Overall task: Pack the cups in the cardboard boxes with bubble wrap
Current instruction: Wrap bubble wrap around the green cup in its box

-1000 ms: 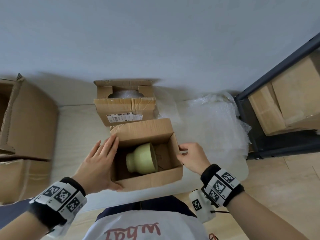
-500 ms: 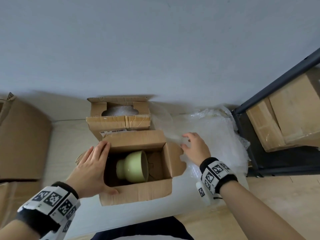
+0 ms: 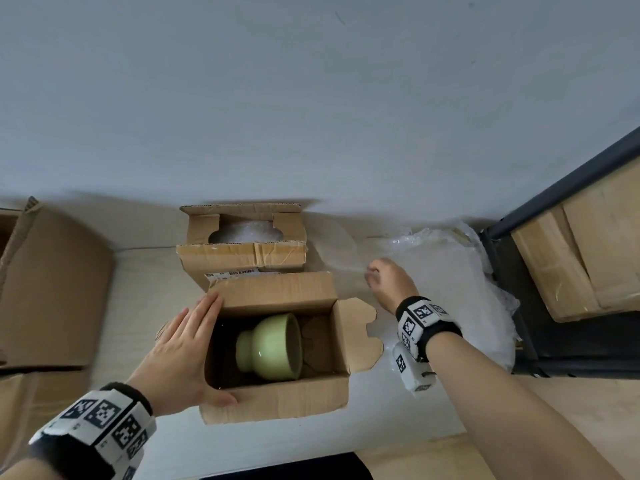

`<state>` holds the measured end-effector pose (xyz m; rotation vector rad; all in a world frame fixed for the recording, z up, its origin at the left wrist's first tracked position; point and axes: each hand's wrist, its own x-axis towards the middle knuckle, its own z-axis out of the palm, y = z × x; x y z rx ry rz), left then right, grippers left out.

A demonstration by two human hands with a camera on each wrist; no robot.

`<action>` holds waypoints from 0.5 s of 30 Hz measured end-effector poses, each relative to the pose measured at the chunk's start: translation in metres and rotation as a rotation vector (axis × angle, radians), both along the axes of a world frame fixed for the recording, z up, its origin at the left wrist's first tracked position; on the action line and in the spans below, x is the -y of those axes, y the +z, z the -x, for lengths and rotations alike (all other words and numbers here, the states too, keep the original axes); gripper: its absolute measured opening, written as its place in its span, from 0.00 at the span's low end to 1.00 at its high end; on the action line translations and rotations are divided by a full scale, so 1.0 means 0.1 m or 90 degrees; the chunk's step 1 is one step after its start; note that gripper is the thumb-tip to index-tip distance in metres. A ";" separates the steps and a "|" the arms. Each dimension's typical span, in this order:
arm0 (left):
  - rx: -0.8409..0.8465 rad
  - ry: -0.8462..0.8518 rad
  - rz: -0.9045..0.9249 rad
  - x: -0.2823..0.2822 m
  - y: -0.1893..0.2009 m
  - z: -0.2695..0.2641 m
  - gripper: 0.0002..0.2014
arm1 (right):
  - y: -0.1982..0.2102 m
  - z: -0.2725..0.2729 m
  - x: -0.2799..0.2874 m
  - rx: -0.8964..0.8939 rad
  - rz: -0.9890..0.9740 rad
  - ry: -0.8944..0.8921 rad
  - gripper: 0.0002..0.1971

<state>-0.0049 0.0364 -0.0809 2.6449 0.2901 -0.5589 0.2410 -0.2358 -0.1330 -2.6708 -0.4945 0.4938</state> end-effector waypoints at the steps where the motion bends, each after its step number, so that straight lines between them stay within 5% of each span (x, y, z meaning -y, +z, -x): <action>1: 0.000 0.001 -0.005 0.00 -0.01 0.00 0.74 | 0.06 -0.01 0.02 0.001 -0.046 -0.052 0.11; 5: -0.010 0.001 -0.016 0.02 0.00 -0.01 0.75 | 0.47 -0.05 0.18 0.030 -0.221 -0.184 0.11; 12: -0.057 0.008 -0.013 0.05 0.08 0.03 0.74 | 1.38 0.16 0.50 0.109 -0.474 -0.189 0.01; 15: -0.030 0.022 0.015 0.11 0.19 0.02 0.68 | 1.74 0.29 0.51 0.107 -0.579 -0.187 0.07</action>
